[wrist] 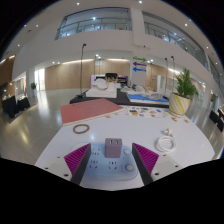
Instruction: Unplug charger
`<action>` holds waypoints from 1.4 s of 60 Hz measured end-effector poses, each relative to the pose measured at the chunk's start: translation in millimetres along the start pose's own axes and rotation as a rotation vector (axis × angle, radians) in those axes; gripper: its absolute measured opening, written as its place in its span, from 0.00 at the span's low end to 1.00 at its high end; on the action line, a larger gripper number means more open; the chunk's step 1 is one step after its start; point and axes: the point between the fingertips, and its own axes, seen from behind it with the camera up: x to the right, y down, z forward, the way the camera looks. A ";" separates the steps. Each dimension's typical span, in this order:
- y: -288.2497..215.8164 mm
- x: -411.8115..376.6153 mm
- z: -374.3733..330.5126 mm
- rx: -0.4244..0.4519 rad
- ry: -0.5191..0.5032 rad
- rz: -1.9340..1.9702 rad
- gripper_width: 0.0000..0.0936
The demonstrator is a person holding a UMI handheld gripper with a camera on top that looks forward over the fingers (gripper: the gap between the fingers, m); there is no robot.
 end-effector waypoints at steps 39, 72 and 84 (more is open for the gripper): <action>-100.0 32.0 -6.0 0.134 -0.020 0.109 0.22; 55.1 213.5 -4.9 -0.263 0.162 0.010 0.26; 46.3 214.3 -10.8 -0.266 0.127 0.016 0.73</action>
